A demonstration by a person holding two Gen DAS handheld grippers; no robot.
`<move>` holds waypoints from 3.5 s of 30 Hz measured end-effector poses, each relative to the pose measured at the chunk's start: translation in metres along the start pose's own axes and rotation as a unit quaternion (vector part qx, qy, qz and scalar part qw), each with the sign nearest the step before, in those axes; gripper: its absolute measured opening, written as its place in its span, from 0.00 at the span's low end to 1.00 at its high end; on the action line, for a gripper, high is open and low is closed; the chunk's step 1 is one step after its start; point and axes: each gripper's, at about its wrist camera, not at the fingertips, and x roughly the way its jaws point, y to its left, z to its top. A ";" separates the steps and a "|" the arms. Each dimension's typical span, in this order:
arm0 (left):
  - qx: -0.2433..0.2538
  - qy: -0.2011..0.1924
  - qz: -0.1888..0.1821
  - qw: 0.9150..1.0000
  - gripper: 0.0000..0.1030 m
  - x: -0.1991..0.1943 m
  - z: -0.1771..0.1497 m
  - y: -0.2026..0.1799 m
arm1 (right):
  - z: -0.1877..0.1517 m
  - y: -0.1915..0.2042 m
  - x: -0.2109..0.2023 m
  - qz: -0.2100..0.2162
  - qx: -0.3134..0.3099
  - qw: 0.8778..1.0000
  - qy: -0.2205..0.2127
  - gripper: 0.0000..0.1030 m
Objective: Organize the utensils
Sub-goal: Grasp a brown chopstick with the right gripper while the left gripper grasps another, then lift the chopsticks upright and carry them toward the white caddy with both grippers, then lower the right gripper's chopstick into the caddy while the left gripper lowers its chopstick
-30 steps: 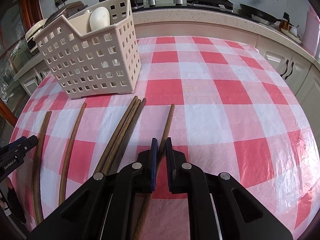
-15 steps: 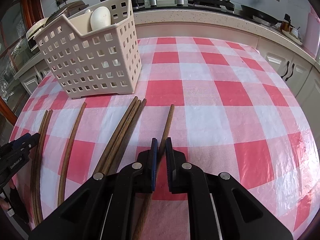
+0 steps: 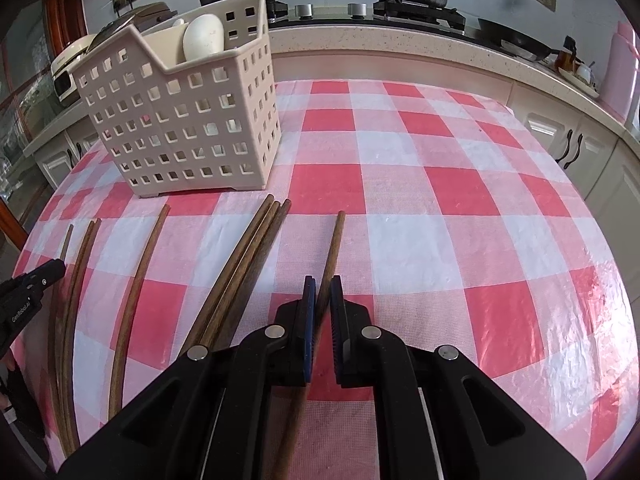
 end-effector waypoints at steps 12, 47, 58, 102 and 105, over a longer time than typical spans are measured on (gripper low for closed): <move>-0.013 -0.072 -0.058 0.996 0.07 -0.059 0.005 0.003 | 0.007 0.005 -0.054 0.044 0.009 0.997 -0.065 0.06; 0.028 -0.244 -0.090 0.965 0.06 -0.208 -0.029 -0.015 | -0.019 0.046 -0.203 0.090 -0.049 0.972 -0.211 0.06; 0.034 -0.251 -0.089 0.963 0.06 -0.216 -0.027 -0.018 | -0.016 0.045 -0.204 0.090 -0.048 0.971 -0.218 0.06; 0.070 -0.296 -0.125 0.944 0.06 -0.222 0.106 -0.049 | 0.111 0.044 -0.182 0.075 -0.067 0.958 -0.268 0.06; 0.074 -0.306 -0.127 0.941 0.06 -0.228 0.126 -0.055 | 0.128 0.043 -0.184 0.077 -0.065 0.956 -0.276 0.06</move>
